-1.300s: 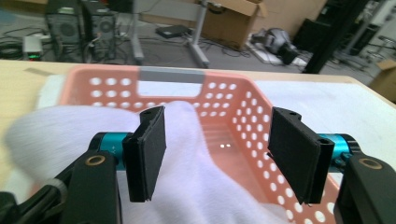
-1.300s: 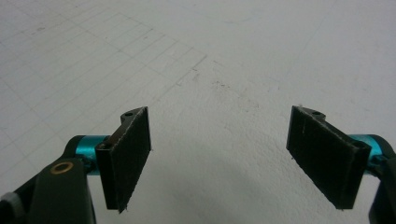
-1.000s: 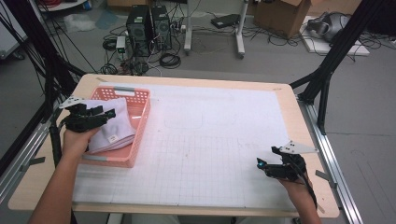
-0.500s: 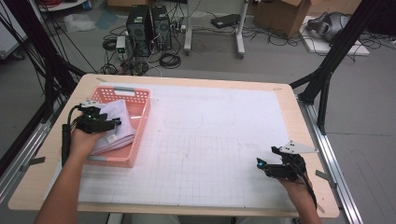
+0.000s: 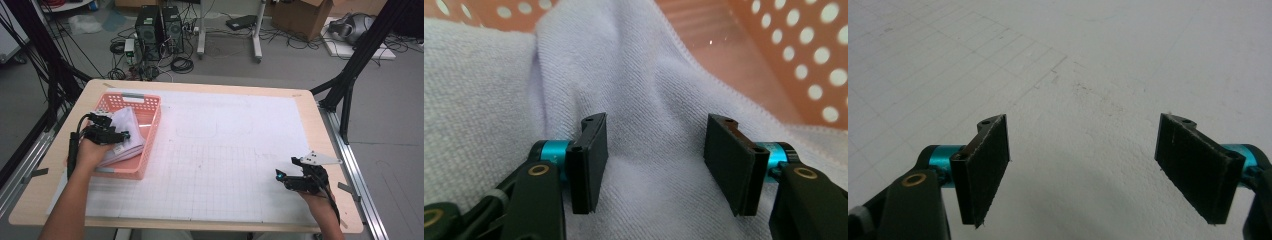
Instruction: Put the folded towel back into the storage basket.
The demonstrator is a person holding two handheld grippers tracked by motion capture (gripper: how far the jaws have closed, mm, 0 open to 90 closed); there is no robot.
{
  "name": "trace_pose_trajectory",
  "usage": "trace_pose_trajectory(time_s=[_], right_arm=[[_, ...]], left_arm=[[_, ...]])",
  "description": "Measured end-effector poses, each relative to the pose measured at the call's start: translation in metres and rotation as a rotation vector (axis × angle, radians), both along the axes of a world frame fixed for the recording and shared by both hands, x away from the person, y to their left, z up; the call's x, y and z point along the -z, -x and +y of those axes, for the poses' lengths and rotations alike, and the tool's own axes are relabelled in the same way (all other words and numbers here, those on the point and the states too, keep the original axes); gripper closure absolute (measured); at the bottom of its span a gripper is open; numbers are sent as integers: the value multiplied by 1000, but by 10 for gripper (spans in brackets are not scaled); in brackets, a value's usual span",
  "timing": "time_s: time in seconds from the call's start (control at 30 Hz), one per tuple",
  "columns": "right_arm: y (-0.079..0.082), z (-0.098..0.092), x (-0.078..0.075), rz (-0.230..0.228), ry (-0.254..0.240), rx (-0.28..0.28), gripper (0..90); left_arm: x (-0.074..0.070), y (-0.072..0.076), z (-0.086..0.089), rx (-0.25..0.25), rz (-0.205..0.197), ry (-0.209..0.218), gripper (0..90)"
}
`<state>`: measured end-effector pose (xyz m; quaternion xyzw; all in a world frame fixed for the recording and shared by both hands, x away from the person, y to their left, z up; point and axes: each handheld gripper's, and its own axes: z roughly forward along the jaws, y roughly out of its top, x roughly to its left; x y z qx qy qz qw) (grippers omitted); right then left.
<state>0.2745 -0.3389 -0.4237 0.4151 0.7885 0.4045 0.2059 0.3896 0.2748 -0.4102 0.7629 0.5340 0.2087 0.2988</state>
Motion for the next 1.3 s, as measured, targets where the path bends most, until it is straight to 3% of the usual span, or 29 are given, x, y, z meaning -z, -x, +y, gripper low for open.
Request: trace_pose_trajectory(time_s=[0.13,0.23,0.33,0.53,0.63,0.73,0.83,0.9,1.0,1.1,1.17,1.3], right_arm=[[0,0,0,-1,-2,-2,208],[0,1,0,-1,-1,-1,208],[-1,2,0,2,-1,-4,208],[-2,3,0,2,3,-7,208],[-2,4,0,4,3,-11,208],[-2,3,1,3,4,-8,208],[-2,2,1,5,2,-6,208],[-2,2,1,3,3,-6,208],[-1,1,1,3,1,-1,208],[-2,1,1,1,2,-3,208],[-2,2,1,5,2,-5,208],[-2,3,2,11,5,-8,208]], left_arm=[[1,-1,-1,30,20,18,475],[2,-2,-3,90,28,51,514],[3,-2,-8,154,28,50,546],[3,-2,-10,219,32,64,593],[3,-2,-12,291,31,101,659],[3,-1,-12,325,23,122,617],[0,-3,-6,243,12,141,479],[-4,-1,-1,171,-36,137,403],[-13,3,7,64,-121,115,399],[-16,5,12,-18,-143,85,430],[-14,4,11,-42,-116,67,449],[-3,-4,2,-15,-32,23,393]])
